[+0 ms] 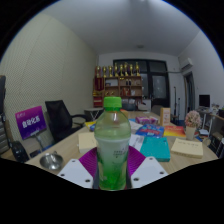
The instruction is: Pour water
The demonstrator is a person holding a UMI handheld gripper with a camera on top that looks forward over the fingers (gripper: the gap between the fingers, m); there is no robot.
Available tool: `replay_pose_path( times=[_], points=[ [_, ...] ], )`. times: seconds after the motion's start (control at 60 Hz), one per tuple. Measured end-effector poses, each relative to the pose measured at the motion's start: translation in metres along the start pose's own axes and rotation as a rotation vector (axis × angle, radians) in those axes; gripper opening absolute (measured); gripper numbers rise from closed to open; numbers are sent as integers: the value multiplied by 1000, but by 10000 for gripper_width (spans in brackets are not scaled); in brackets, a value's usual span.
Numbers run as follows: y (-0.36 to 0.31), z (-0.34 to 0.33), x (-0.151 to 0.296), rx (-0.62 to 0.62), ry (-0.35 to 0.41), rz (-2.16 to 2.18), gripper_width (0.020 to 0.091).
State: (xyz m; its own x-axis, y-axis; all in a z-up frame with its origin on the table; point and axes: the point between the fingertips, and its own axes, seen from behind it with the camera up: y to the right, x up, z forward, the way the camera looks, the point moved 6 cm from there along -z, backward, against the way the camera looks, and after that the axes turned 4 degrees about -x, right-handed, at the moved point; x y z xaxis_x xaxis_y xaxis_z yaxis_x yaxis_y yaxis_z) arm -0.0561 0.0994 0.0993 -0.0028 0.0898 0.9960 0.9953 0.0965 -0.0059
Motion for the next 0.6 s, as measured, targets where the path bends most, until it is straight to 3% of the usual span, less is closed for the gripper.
replay_pose_path(
  times=[0.083, 0.183, 0.333, 0.45, 0.6],
  points=[
    [-4, 6, 0, 7, 64, -27, 375],
    [2, -8, -3, 14, 78, -10, 383],
    [-1, -2, 0, 10, 43, -29, 565],
    [2, -27, 2, 35, 8, -10, 822],
    [6, -75, 16, 44, 13, -20, 841]
  ],
)
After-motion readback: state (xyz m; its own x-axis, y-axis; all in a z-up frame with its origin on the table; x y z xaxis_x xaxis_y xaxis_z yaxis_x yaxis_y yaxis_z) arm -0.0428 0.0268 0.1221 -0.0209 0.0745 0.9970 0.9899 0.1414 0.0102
